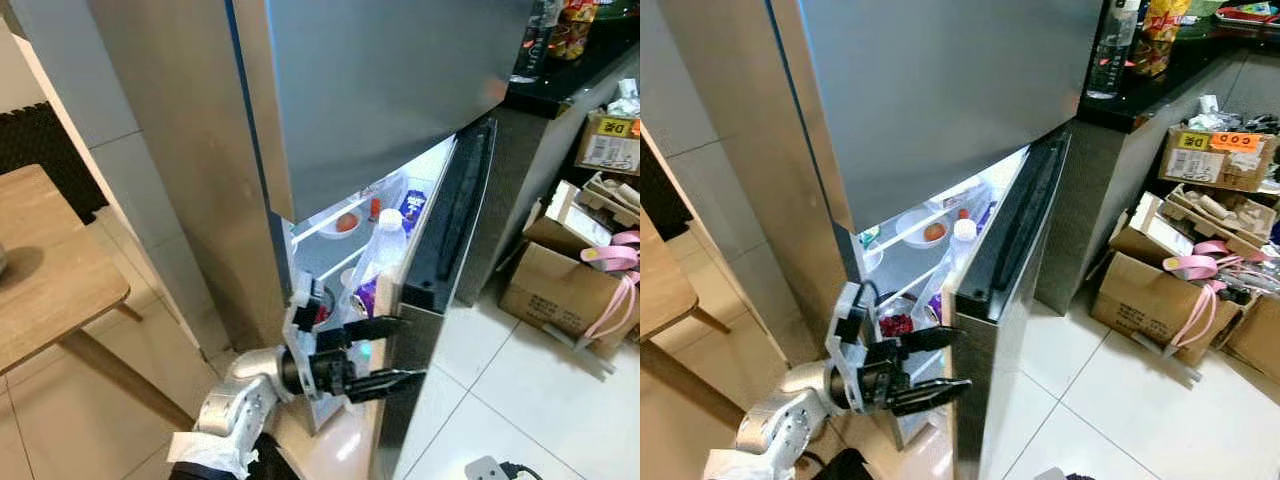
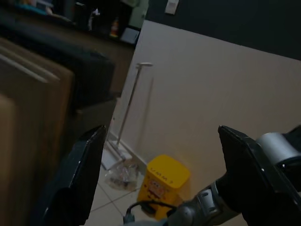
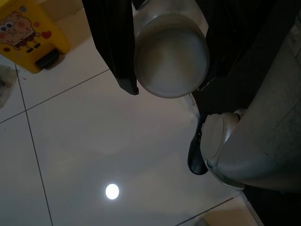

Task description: Restocking fridge

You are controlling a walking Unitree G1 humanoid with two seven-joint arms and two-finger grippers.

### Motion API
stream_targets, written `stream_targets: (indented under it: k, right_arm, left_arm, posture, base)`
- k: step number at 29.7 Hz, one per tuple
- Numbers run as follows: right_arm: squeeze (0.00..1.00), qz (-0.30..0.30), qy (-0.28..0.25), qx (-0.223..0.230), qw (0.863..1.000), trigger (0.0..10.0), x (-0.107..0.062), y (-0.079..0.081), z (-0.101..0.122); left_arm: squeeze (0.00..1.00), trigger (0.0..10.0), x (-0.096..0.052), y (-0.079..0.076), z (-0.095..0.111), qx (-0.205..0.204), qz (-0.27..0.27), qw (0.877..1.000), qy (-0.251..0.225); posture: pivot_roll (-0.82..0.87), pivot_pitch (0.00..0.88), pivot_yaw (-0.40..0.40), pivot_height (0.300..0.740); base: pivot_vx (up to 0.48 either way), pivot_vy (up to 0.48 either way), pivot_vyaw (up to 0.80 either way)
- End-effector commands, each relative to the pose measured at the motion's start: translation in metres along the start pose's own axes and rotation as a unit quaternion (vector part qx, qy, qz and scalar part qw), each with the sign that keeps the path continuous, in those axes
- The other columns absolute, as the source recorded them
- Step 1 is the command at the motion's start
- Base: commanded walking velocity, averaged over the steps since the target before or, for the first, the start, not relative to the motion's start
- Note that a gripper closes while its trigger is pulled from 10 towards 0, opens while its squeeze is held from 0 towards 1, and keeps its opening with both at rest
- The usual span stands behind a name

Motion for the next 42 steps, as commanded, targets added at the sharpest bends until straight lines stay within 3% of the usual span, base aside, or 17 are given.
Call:
stream_targets:
  k: [1,7,10,13,14,18,19,21,22,26,29,33,34,35,37,38,42]
  right_arm:
    - [0.0,-0.001,-0.001,0.005,1.0,10.0,0.0,0.0,0.001]
    - [0.0,-0.003,0.001,0.008,1.0,10.0,0.0,-0.001,0.0]
    - [0.0,-0.004,-0.001,0.01,1.0,10.0,0.0,-0.001,0.0]
    - [0.0,-0.004,-0.002,0.011,1.0,10.0,0.0,-0.001,0.0]
    - [0.0,-0.005,-0.006,0.012,1.0,10.0,0.0,-0.001,0.002]
    - [0.0,-0.005,-0.009,0.013,1.0,10.0,0.0,-0.002,0.003]
    - [0.0,-0.005,-0.012,0.012,1.0,10.0,0.0,-0.002,0.004]
    - [0.0,0.003,-0.036,-0.004,0.999,10.0,0.0,0.0,0.013]
    - [0.0,0.003,-0.036,-0.004,0.999,10.0,0.0,0.0,0.013]
    - [0.0,0.018,-0.1,-0.033,0.994,10.0,-0.001,0.001,0.041]
    - [0.0,0.019,-0.133,-0.052,0.99,10.0,-0.002,-0.003,0.059]
    - [0.0,0.026,-0.148,-0.079,0.985,10.0,-0.003,-0.003,0.067]
    - [0.0,0.054,-0.169,-0.133,0.975,10.0,-0.005,0.004,0.075]
    - [0.0,0.054,-0.169,-0.133,0.975,10.0,-0.005,0.004,0.075]
    - [0.0,0.089,-0.185,-0.195,0.959,10.0,-0.007,0.014,0.08]
    - [0.0,0.089,-0.185,-0.195,0.959,10.0,-0.007,0.014,0.08]
    - [0.0,0.133,-0.194,-0.277,0.932,10.0,-0.01,0.025,0.081]
  left_arm:
    - [0.0,10.0,-0.003,0.003,0.007,0.003,0.008,1.0,-0.016]
    - [0.0,10.0,-0.028,0.026,0.008,0.006,0.101,0.994,-0.034]
    - [0.0,10.0,-0.055,0.043,-0.004,-0.009,0.189,0.981,-0.033]
    - [0.0,10.0,-0.059,0.045,-0.007,-0.013,0.202,0.979,-0.033]
    - [0.0,10.0,-0.075,0.053,-0.02,-0.031,0.25,0.967,-0.027]
    - [0.0,10.0,-0.093,0.058,-0.037,-0.056,0.301,0.952,-0.022]
    - [0.0,10.0,-0.102,0.06,-0.045,-0.068,0.326,0.943,-0.019]
    - [0.0,10.0,-0.125,0.065,-0.067,-0.095,0.407,0.908,-0.016]
    - [0.0,10.0,-0.125,0.065,-0.067,-0.095,0.407,0.908,-0.016]
    - [0.0,10.0,-0.157,0.062,-0.101,-0.138,0.515,0.846,-0.002]
    - [0.0,10.0,-0.172,0.054,-0.123,-0.163,0.56,0.812,0.018]
    - [0.0,10.0,-0.178,0.048,-0.135,-0.176,0.576,0.798,0.028]
    - [0.0,10.0,-0.185,0.043,-0.145,-0.187,0.598,0.778,0.033]
    - [0.0,10.0,-0.185,0.043,-0.145,-0.187,0.598,0.778,0.033]
    - [0.0,10.0,-0.192,0.038,-0.153,-0.197,0.62,0.759,0.035]
    - [0.0,10.0,-0.192,0.038,-0.153,-0.197,0.62,0.759,0.035]
    - [0.0,10.0,-0.201,0.029,-0.168,-0.211,0.649,0.729,0.047]
  posture:
    - [-0.13,0.0,0.025,0.74]
    - [-0.13,0.0,0.025,0.74]
    - [-0.13,0.0,0.025,0.74]
    - [-0.13,0.0,0.025,0.74]
    - [-0.13,0.0,0.027,0.74]
    - [-0.13,0.0,0.027,0.74]
    - [-0.13,0.0,0.027,0.74]
    - [-0.13,0.0,0.028,0.74]
    - [-0.13,0.0,0.028,0.74]
    - [-0.13,0.0,0.029,0.74]
    - [-0.14,0.0,0.032,0.74]
    - [-0.14,0.0,0.032,0.74]
    - [-0.13,0.0,0.027,0.74]
    - [-0.13,0.0,0.027,0.74]
    - [-0.13,0.0,0.026,0.74]
    - [-0.13,0.0,0.026,0.74]
    - [-0.13,0.0,0.02,0.74]
  base:
    - [0.0,0.0,0.0]
    - [0.0,0.0,0.0]
    - [0.0,0.0,0.0]
    - [0.0,0.0,0.0]
    - [0.0,0.0,0.0]
    - [0.0,0.0,0.0]
    - [0.0,0.0,0.0]
    - [0.0,0.0,0.0]
    - [0.0,0.0,0.0]
    - [0.0,0.0,0.0]
    - [0.0,0.0,0.0]
    - [0.0,0.0,0.0]
    - [0.0,0.0,0.0]
    - [0.0,0.0,0.0]
    - [0.0,0.0,0.0]
    - [0.0,0.0,0.0]
    - [0.0,0.0,0.0]
Point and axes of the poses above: a point about 5 cm out from each wrist's last joint towards the gripper, its own x axis pointing out of the wrist towards the gripper, its own z axis along the axis of the wrist's last joint, y = z × x, the point moved 2 cm from there along x, pointing out of the wrist towards the gripper, and after that the axes turned 12 degrees about -x, right-handed, at the moved point
